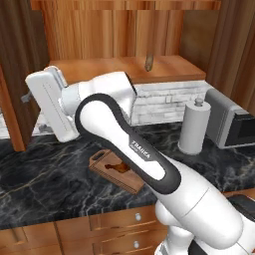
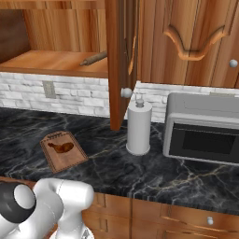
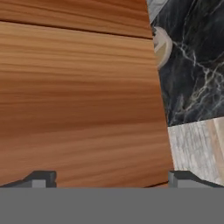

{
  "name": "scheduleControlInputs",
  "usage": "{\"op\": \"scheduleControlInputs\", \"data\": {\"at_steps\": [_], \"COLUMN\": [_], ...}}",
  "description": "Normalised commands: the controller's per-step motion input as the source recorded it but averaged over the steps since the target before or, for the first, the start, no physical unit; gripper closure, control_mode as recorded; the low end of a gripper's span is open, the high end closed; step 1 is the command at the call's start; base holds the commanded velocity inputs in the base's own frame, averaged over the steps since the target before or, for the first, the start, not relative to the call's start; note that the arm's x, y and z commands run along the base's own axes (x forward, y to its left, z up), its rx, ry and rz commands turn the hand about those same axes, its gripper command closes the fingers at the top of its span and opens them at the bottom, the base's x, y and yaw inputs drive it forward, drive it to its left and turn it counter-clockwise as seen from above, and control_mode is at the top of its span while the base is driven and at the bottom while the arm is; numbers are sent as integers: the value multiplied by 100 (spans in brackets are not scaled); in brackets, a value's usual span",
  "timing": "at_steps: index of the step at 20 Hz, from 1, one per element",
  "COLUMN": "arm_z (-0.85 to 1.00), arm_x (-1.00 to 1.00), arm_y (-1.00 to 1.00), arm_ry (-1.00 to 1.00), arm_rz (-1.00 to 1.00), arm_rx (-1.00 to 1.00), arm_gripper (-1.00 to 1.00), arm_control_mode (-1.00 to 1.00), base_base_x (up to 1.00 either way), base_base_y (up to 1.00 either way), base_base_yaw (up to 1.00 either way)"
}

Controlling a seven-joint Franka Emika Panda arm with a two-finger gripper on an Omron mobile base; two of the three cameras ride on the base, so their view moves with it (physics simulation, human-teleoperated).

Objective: Open the cabinet, retrieve the rolling pin, and place it next to the meat on the cutting board to prepare for tenderizing.

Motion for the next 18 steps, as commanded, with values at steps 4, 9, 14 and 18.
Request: {"op": "scheduleControlInputs", "data": {"at_steps": [4, 9, 14, 18], "arm_z": [-6, 5, 15, 8], "arm_x": [12, 0, 0, 0], "arm_y": [-22, -57, -65, -65], "arm_ry": [-7, -21, -21, -25], "arm_rz": [-1, -2, -4, -9], "arm_rx": [-13, -10, -19, -21], "arm_gripper": [-100, -100, -100, -100], "arm_control_mode": [-100, -100, -100, -100], "base_base_x": [0, 0, 0, 0], "base_base_y": [0, 0, 0, 0], "base_base_yaw": [0, 0, 0, 0]}}
